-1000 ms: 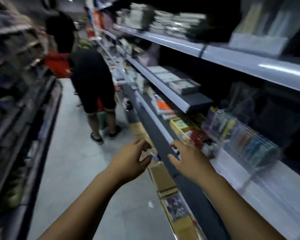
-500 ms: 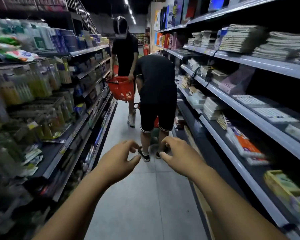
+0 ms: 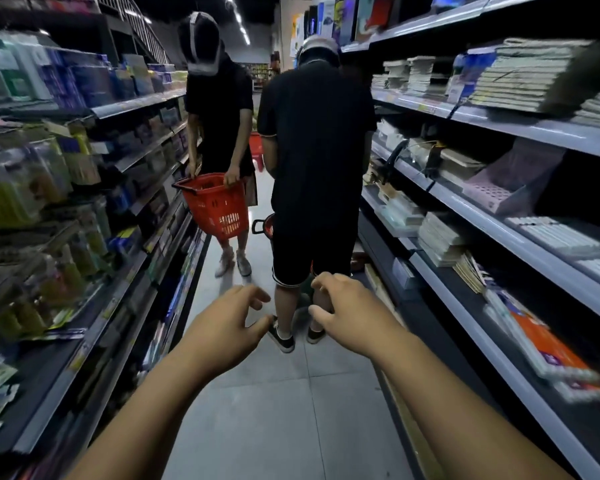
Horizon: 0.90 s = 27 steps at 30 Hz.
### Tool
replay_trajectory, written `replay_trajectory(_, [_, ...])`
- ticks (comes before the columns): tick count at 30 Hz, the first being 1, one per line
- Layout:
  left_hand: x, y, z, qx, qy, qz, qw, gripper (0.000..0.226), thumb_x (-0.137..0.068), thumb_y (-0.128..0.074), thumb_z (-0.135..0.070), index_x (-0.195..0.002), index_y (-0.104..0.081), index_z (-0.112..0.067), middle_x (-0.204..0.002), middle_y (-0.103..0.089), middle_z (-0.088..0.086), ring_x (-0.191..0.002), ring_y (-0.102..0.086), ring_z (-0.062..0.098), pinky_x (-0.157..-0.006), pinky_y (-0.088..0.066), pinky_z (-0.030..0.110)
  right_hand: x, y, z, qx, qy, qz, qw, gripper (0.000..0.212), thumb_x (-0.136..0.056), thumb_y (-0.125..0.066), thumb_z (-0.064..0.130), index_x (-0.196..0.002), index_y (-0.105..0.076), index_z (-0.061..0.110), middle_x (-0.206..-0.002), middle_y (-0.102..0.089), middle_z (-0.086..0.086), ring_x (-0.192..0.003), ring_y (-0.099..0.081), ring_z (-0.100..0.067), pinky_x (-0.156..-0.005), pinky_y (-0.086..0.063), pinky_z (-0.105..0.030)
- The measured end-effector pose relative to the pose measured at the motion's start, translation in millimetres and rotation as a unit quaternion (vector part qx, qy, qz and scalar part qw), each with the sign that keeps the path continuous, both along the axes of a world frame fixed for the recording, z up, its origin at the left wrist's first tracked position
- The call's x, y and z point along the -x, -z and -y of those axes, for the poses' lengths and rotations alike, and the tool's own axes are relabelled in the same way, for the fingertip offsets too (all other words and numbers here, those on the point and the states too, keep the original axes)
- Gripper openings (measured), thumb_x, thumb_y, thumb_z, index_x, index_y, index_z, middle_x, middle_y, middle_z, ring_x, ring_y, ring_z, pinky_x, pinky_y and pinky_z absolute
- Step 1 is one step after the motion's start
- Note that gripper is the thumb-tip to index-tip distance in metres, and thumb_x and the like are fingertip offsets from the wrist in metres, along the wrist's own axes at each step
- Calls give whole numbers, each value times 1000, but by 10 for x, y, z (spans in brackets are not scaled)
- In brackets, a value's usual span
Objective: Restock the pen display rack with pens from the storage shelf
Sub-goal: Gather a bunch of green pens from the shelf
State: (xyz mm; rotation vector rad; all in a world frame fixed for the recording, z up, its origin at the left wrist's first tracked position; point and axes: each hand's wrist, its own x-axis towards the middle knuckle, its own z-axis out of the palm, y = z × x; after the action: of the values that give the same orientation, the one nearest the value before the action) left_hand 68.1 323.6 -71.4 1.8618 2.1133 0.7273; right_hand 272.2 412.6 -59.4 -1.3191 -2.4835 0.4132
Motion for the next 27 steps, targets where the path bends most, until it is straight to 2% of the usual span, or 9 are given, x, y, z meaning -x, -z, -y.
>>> replay_trajectory(6, [-55,68,-920,-8,-45,12,999,25,-97,-63,-44,-121,-57,-39,-116,-60,-18,-100,-58,2,-86,-55,31,26,31,-1097,4,-49,-1,999,41,-98,-57,39,-136,-48,27,-126,-55,4,-104,-58,-19,-84,-54,-38])
replay_trajectory(9, [-82,55,-1314,1,-79,12,997,23,-97,-61,-45,-120,-58,-39,-116,-59,-20,-99,-57,-1,-84,-54,27,98,-13,-1632,14,-81,0,997,42,-98,-57,39,-138,-48,28,-129,-55,3,-109,-58,-19,-87,-54,-39])
replay_trajectory(15, [-37,34,-1920,5,-141,10,990,24,-97,-61,-46,-120,-58,-40,-111,-57,-22,-97,-56,-2,-84,-54,27,303,-44,-2463,29,-132,-19,991,36,-96,-58,41,-130,-52,30,-122,-57,7,-107,-59,-17,-89,-55,-41])
replay_trajectory(22, [172,92,-2325,-3,-166,-1,986,13,-96,-62,-44,-108,-57,-42,-107,-57,-22,-94,-56,-3,-75,-48,22,578,42,-2941,46,-153,-37,986,35,-96,-57,41,-130,-51,32,-124,-57,8,-108,-58,-14,-88,-56,-39])
replay_trajectory(27, [417,142,-2531,-10,-146,-5,989,13,-96,-63,-42,-108,-57,-43,-105,-59,-20,-93,-57,1,-81,-52,30,822,101,-3027,45,-139,-37,989,38,-96,-58,41,-132,-50,31,-126,-57,5,-108,-59,-17,-88,-55,-40])
